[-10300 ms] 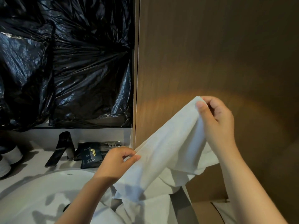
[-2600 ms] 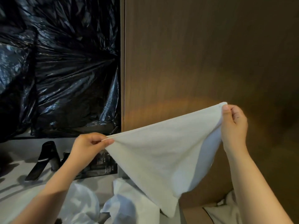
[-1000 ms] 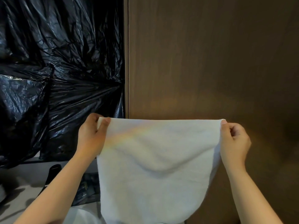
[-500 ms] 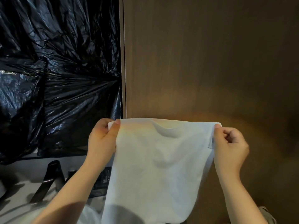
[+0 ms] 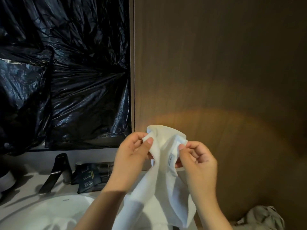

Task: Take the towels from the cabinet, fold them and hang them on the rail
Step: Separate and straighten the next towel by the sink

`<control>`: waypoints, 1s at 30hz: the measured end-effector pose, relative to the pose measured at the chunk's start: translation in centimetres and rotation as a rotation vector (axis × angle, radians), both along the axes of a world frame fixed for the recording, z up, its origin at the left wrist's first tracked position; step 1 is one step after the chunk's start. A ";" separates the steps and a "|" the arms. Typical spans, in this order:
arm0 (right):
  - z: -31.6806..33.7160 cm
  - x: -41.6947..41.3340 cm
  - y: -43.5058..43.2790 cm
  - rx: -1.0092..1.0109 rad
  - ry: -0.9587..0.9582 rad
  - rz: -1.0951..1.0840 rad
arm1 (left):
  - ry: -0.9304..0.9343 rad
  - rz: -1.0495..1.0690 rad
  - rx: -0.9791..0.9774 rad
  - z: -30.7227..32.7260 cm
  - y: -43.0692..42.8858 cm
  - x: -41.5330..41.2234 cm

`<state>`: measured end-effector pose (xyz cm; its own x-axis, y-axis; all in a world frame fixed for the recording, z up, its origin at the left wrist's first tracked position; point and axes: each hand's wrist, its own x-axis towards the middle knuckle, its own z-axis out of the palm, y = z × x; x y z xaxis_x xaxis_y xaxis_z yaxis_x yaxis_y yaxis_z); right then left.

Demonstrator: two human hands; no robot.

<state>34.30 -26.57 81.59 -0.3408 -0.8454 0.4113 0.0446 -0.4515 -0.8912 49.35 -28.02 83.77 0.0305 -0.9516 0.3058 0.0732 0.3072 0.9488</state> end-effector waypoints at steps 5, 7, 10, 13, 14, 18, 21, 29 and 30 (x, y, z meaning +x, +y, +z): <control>-0.5 1.0 0.6 0.013 0.037 0.095 | 0.045 -0.025 0.014 -0.5 1.2 -0.1; -0.7 1.1 0.7 0.006 0.074 0.122 | 0.059 -0.019 0.026 -0.6 1.5 -0.1; -0.8 1.1 0.9 0.005 0.145 0.161 | 0.095 -0.007 0.048 -0.9 1.8 0.0; -0.6 1.2 1.3 0.019 0.133 0.221 | 0.096 0.005 0.042 -1.1 2.2 0.2; -0.5 1.1 1.5 0.023 0.111 0.256 | 0.090 0.008 0.035 -1.2 2.3 0.3; -0.2 0.9 1.8 0.044 0.059 0.372 | 0.053 0.006 -0.002 -1.1 2.8 0.8; 0.1 0.8 2.0 0.065 0.120 0.449 | 0.030 0.019 -0.038 -0.9 2.9 1.3; 0.6 1.0 1.2 0.134 0.074 0.525 | 0.005 -0.040 -0.094 -0.7 3.4 1.7; 0.6 0.9 1.2 0.136 0.087 0.535 | 0.018 -0.052 -0.093 -0.7 3.4 1.8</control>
<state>35.24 -25.36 82.21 0.1803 -0.9388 0.2936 0.1598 -0.2666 -0.9505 51.15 -24.61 83.03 -0.0117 -0.9195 0.3930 0.1083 0.3895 0.9146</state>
